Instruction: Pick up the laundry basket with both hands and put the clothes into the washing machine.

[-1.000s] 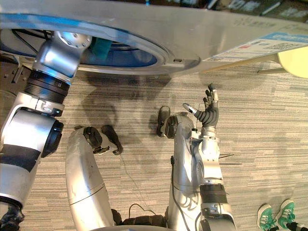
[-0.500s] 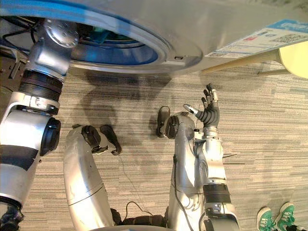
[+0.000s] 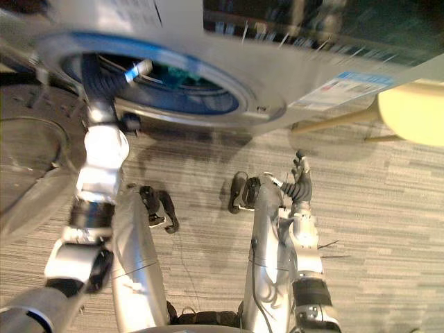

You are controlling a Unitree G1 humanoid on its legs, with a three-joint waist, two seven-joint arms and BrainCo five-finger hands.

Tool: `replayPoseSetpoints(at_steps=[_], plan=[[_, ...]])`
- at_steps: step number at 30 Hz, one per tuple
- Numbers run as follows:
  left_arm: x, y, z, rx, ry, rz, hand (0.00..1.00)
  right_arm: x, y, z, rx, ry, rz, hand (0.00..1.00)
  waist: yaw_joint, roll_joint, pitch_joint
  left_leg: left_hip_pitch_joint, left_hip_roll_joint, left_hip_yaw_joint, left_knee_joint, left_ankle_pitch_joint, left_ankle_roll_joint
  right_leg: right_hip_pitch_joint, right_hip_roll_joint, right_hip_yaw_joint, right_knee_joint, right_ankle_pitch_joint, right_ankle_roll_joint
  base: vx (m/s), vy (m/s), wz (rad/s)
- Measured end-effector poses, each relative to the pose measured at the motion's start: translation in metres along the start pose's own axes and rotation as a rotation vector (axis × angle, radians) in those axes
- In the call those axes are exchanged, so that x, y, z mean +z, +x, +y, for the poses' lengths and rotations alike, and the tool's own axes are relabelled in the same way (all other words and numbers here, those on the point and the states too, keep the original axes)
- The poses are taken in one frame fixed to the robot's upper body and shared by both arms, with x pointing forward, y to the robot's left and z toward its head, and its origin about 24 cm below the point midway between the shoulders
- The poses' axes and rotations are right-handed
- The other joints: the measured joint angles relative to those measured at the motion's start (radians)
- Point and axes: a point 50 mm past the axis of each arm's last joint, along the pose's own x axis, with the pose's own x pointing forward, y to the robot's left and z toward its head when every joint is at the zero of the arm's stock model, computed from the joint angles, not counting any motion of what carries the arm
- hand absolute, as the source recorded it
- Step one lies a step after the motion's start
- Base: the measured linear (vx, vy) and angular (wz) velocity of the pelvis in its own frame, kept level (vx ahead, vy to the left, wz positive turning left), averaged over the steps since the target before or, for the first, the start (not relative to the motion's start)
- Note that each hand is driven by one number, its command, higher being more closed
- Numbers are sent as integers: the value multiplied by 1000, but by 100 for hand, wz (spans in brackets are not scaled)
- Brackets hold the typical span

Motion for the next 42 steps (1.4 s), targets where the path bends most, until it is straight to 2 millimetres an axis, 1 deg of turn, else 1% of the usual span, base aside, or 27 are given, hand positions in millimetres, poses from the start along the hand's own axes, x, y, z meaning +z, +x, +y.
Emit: replayPoseSetpoints(at_steps=[1, 3, 5, 6, 7, 10, 12, 14, 16, 19, 21, 22, 25, 29, 30, 31, 32, 33, 34, 35, 36, 37, 38, 39, 40, 41, 42], plan=[[-13, -12, 1, -13, -11, 49, 0, -5, -3, -3, -6, -8, 21, 0, 3, 1, -11, 48, -3, 11, -39, 11, -1, 43, 1, -3, -30, 2, 0, 183, -74, 14], [-53, -53, 6, -56, -64, 224, 0, -26, -17, -12, -20, -39, 109, 0, 23, 6, -45, 244, -13, 45, -196, 48, -14, 226, 19, -14, -161, 25, -6, 219, -54, 2], [-78, -78, 10, -71, -80, 344, 0, -41, -25, -14, -19, -54, 175, 0, 23, 15, -90, 340, -14, 65, -297, 75, -17, 320, 30, -26, -255, 47, -2, 263, -7, -3], [-99, -100, 13, -79, -98, 461, 0, -53, -33, -16, -18, -64, 234, 0, 22, 18, -117, 445, -24, 91, -402, 106, -18, 416, 36, -33, -346, 71, 5, 237, 21, 0], [-106, -108, 14, -81, -100, 499, 0, -58, -37, -17, -19, -67, 255, 0, 23, 19, -128, 484, -31, 101, -443, 118, -16, 448, 37, -33, -379, 80, 9, 215, 39, -4], [-144, -159, 22, -75, -66, 733, 0, -89, -63, -18, -26, -59, 413, 0, 22, 25, -217, 676, -50, 177, -673, 193, -16, 607, 62, -27, -579, 145, 31, 200, 36, -20], [-159, -182, 24, -93, -27, 846, 0, -105, -78, -20, -35, -64, 496, 0, 21, 35, -262, 758, -66, 204, -799, 241, -18, 676, 80, -13, -695, 189, 40, 171, 60, -25], [-174, -208, 26, -141, 50, 968, 0, -128, -95, -28, -54, -88, 626, 0, 16, 60, -316, 852, -97, 235, -983, 324, -16, 754, 102, -1, -870, 271, 51, 192, 81, -25], [-179, -216, 28, -169, 96, 1010, 0, -139, -104, -35, -76, -98, 694, 0, 15, 78, -323, 899, -103, 248, -1051, 354, -17, 809, 120, 7, -965, 320, 55, 138, 62, -22], [-183, -219, 32, -183, 141, 1042, 0, -146, -109, -36, -71, -106, 738, 0, 17, 80, -323, 935, -113, 228, -1046, 356, -18, 870, 142, 45, -1050, 365, 58, 73, 49, -40], [-185, -219, 29, -197, 149, 1052, 0, -146, -103, -41, -65, -123, 741, 0, 19, 80, -326, 941, -148, 120, -1028, 360, -10, 903, 143, 105, -1126, 416, 72, -1, 23, -59], [-185, -219, 29, -197, 149, 1053, 0, -144, -101, -42, -68, -117, 735, 0, 19, 81, -326, 944, -152, 113, -1033, 361, -10, 903, 142, 119, -1140, 430, 74, -43, 74, -77], [-187, -213, 28, -206, 158, 1057, 0, -140, -90, -40, -85, -76, 709, 0, 11, 76, -323, 955, -176, 140, -1065, 357, -7, 868, 146, 213, -1204, 498, 85, -63, 70, -95], [-189, -213, 35, -190, 176, 1072, 0, -128, -67, -26, -76, -21, 641, 0, -10, 53, -292, 972, -187, 304, -1053, 275, 21, 760, 205, 417, -1201, 565, 96, -136, 26, -183], [-189, -210, 37, -184, 179, 1066, 0, -124, -62, -18, -55, -8, 618, 0, -8, 42, -269, 986, -179, 425, -1055, 254, 31, 733, 204, 348, -1209, 518, 28, -220, 6, -246], [-189, -208, 37, -177, 174, 1062, 0, -120, -56, -12, -37, -5, 602, 0, -5, 53, -259, 1000, -146, 513, -1068, 253, 30, 694, 200, 202, -1174, 473, -26, -220, -19, -293], [-189, -207, 40, -170, 178, 1062, 0, -118, -53, -3, -12, 3, 593, 0, -10, 52, -248, 1021, -136, 607, -1069, 251, 26, 641, 167, 4, -1048, 449, -56, -118, -35, -229], [-189, -206, 40, -172, 181, 1059, 0, -118, -54, -1, -4, 4, 593, 0, -14, 32, -250, 1035, -141, 655, -1067, 248, 19, 632, 138, -113, -978, 416, -85, 10, -37, -251], [-189, -206, 41, -180, 190, 1059, 0, -121, -58, 0, 7, -5, 606, 0, -14, 15, -251, 1061, -166, 754, -1052, 232, -2, 654, 85, -321, -926, 328, -143, 77, -9, -267], [-189, -205, 40, -187, 191, 1056, 0, -122, -57, 2, 14, -12, 614, 0, -12, 16, -251, 1081, -159, 812, -1051, 236, -2, 675, 71, -454, -923, 277, -205, 80, -13, -277], [-189, -206, 40, -193, 193, 1056, 0, -121, -55, 3, 23, -18, 609, 0, -13, 23, -247, 1086, -153, 829, -1051, 237, -1, 687, 66, -512, -919, 261, -213, 169, -109, -287], [-188, -203, 43, -192, 205, 1047, 0, -118, -50, 6, 32, -19, 594, 0, -15, 24, -247, 1108, -153, 854, -1059, 229, -12, 689, 44, -602, -893, 249, -170, 184, -137, -271], [-188, -200, 47, -184, 215, 1042, 0, -120, -52, 4, 28, -20, 603, 0, -18, 26, -245, 1140, -170, 877, -1078, 215, -36, 689, 42, -621, -871, 286, -112, 216, -137, -265], [-189, -200, 49, -183, 221, 1047, 0, -120, -52, 3, 27, -23, 608, 0, -18, 35, -239, 1164, -169, 893, -1085, 208, -48, 687, 57, -600, -849, 287, -110, 275, -122, -196], [-189, -199, 52, -184, 237, 1043, 0, -125, -59, 1, 21, -28, 632, 0, -41, 38, -238, 1183, -145, 891, -995, 206, -57, 686, 81, -538, -815, 255, -102, 290, -132, -152], [-188, -198, 51, -182, 232, 1037, 0, -132, -69, -5, 10, -37, 670, 0, -37, 40, -238, 1160, -67, 862, -796, 211, -62, 706, 110, -491, -826, 245, -94, 293, -143, -126], [-188, -198, 52, -176, 229, 1037, 0, -135, -73, -7, 5, -40, 686, 0, -37, 49, -236, 1129, -8, 823, -657, 233, -38, 725, 135, -472, -850, 245, -94, 274, -117, -130]])
